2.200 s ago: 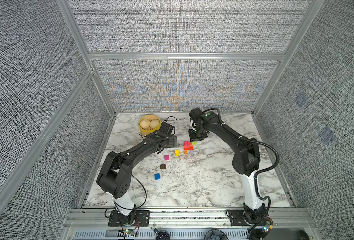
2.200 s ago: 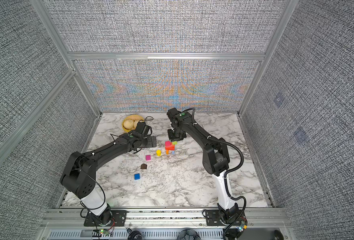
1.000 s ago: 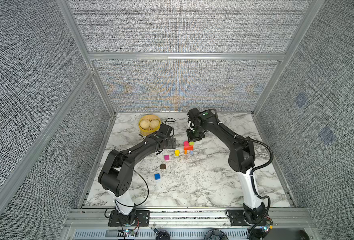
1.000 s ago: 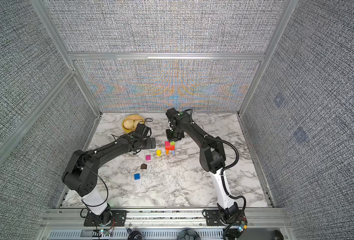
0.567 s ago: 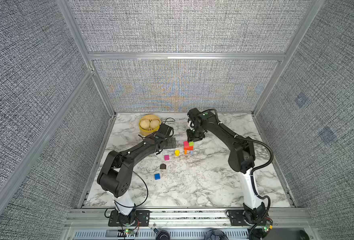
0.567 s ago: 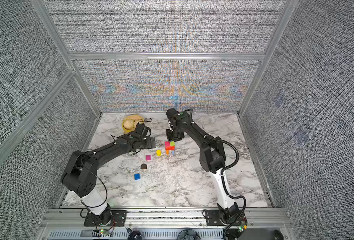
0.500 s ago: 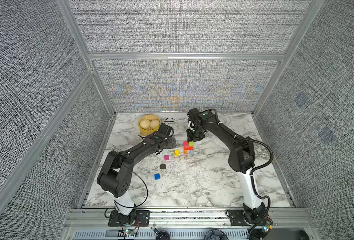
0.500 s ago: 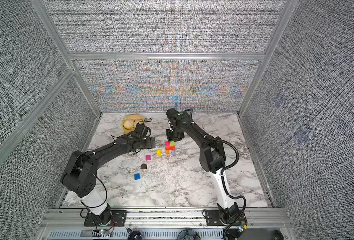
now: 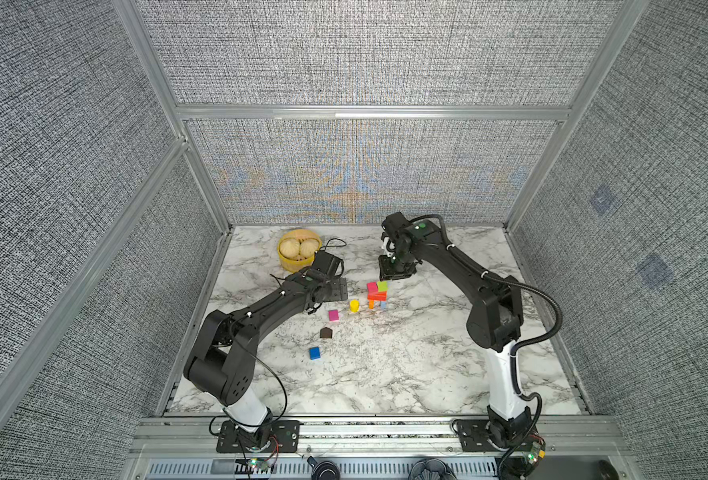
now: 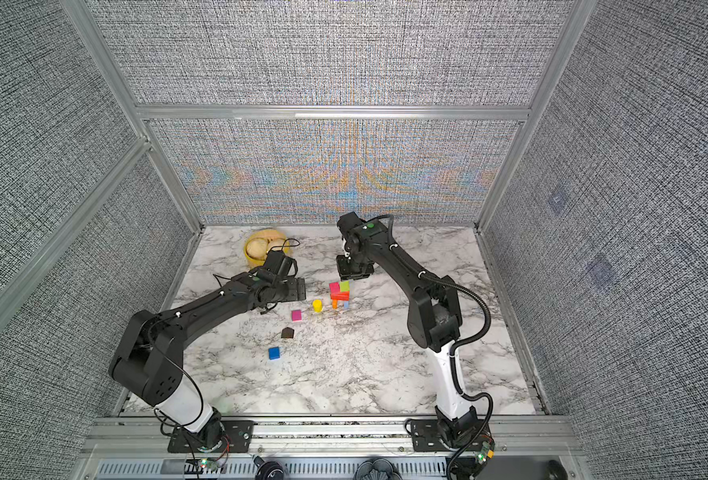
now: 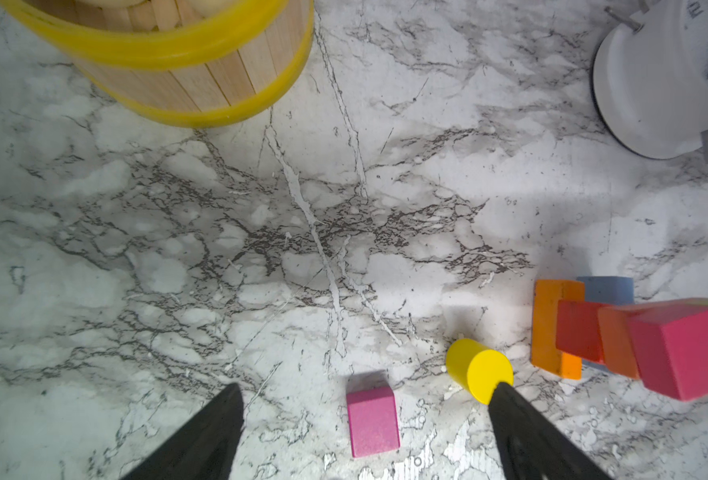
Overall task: Build the wood block tower
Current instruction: 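Withdraw the right gripper away from the stack toward the clock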
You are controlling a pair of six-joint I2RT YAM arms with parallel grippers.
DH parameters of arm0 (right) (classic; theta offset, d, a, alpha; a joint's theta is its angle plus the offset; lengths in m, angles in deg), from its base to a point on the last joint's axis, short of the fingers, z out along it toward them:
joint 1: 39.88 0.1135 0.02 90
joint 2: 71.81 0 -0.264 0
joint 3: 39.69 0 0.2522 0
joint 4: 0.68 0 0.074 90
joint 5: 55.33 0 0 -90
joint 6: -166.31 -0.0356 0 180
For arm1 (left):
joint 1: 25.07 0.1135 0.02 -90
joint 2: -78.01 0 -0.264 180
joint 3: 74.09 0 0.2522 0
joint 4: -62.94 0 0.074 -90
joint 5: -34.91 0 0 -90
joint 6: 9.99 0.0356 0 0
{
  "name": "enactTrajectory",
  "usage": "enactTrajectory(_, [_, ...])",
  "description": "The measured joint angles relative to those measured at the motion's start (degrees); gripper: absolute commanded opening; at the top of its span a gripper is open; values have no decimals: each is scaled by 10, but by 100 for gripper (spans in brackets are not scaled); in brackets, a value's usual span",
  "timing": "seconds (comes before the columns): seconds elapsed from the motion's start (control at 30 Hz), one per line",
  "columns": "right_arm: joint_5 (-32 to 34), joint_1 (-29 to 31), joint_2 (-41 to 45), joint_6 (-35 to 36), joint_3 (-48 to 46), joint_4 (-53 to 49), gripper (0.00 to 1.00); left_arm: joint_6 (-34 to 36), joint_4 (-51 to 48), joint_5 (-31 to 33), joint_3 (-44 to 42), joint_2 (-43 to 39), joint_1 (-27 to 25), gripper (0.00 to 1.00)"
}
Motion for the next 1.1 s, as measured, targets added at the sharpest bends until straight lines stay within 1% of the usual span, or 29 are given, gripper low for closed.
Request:
enactTrajectory(0.07, [1, -2, 31, 0, -35, 23, 46, -4, -7, 0, -3, -6, 0, 84])
enactTrajectory(0.13, [0, -3, 68, -2, -82, 52, 48, -9, -15, 0, -7, -11, 0, 82])
enactTrajectory(0.3, [-5, -8, 184, -8, -222, 149, 56, -9, -35, -5, -14, -19, -1, 86])
enactTrajectory(0.47, [-24, -25, 301, -18, -372, 264, 72, -9, -63, -11, -6, -16, -10, 88])
enactTrajectory(0.53, [-29, -31, 340, -20, -418, 299, 75, -8, -73, -11, -1, -12, -15, 87])
enactTrajectory(0.6, [-32, -39, 380, -24, -463, 336, 79, -8, -82, -10, 3, -5, -17, 85])
enactTrajectory(0.63, [-33, -43, 400, -26, -486, 353, 81, -9, -88, -9, 5, -1, -18, 81])
enactTrajectory(0.7, [-32, -50, 438, -37, -534, 390, 90, -9, -96, -9, 11, 8, -18, 75])
enactTrajectory(0.77, [-32, -57, 473, -47, -586, 428, 99, -9, -102, -9, 18, 18, -18, 72])
enactTrajectory(0.87, [-31, -66, 503, -55, -636, 455, 99, -11, -103, -9, 29, 36, -19, 71])
enactTrajectory(1.1, [-19, -86, 523, -68, -672, 493, 99, -17, -103, -16, 49, 77, -19, 72])
